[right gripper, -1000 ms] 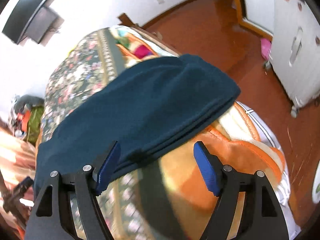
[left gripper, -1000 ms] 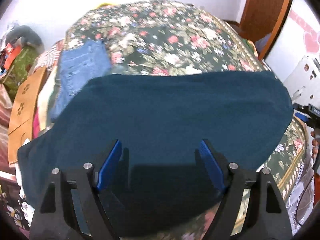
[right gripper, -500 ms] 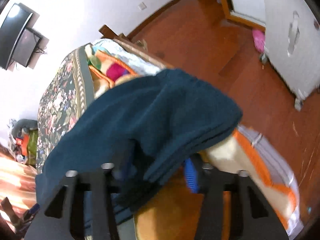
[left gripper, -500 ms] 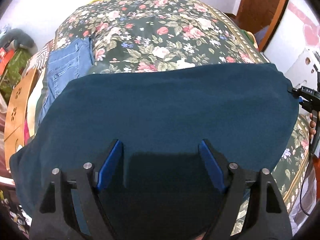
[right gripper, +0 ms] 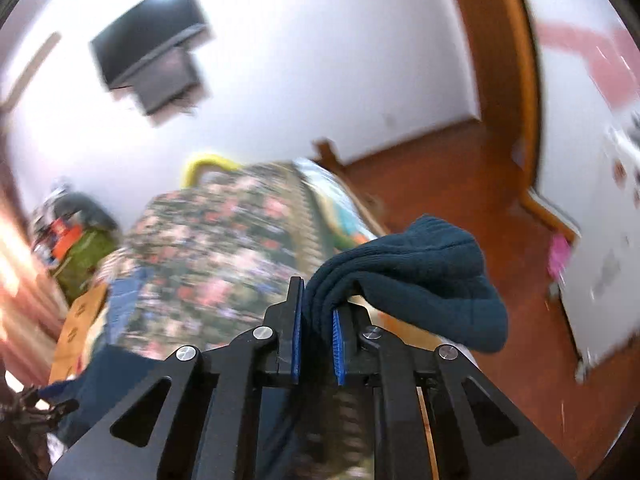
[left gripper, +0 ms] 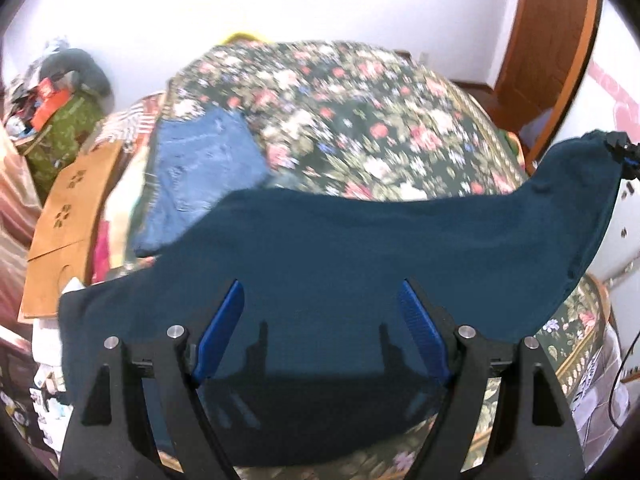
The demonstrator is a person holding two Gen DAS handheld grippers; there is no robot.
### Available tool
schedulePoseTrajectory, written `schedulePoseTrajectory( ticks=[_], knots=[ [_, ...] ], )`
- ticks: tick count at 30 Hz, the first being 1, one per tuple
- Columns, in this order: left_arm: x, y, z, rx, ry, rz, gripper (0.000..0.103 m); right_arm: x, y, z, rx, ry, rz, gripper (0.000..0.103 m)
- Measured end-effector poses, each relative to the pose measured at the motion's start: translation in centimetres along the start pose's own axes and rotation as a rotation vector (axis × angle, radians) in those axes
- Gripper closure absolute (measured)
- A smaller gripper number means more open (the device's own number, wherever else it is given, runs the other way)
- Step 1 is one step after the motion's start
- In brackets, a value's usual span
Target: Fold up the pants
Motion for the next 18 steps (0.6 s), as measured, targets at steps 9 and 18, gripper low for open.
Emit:
schedulePoseTrajectory(
  ticks=[9, 18],
  knots=[
    [-6.4, -1.7, 4.9, 0.088, 0.070, 0.077, 0.023, -17.3, -4.7, 0.4, -0.083, 0.272, 0.267, 0.093],
    [-10.5, -5.7, 4.9, 0.048, 0.057, 0.170, 0.023, -25.8, -20.8, -6.7, -0.443, 0.329, 0.446, 0.093]
  ],
)
Point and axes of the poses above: each gripper's, at about its wrist camera, not at the fingertips, and z roughly against the way its jaws point, x to its right, y to its top, the point moved 8 cm from there along -z, roughly the way its jaws point, and after that the axes turned 6 degrees about -z, right-handed, at the moved point
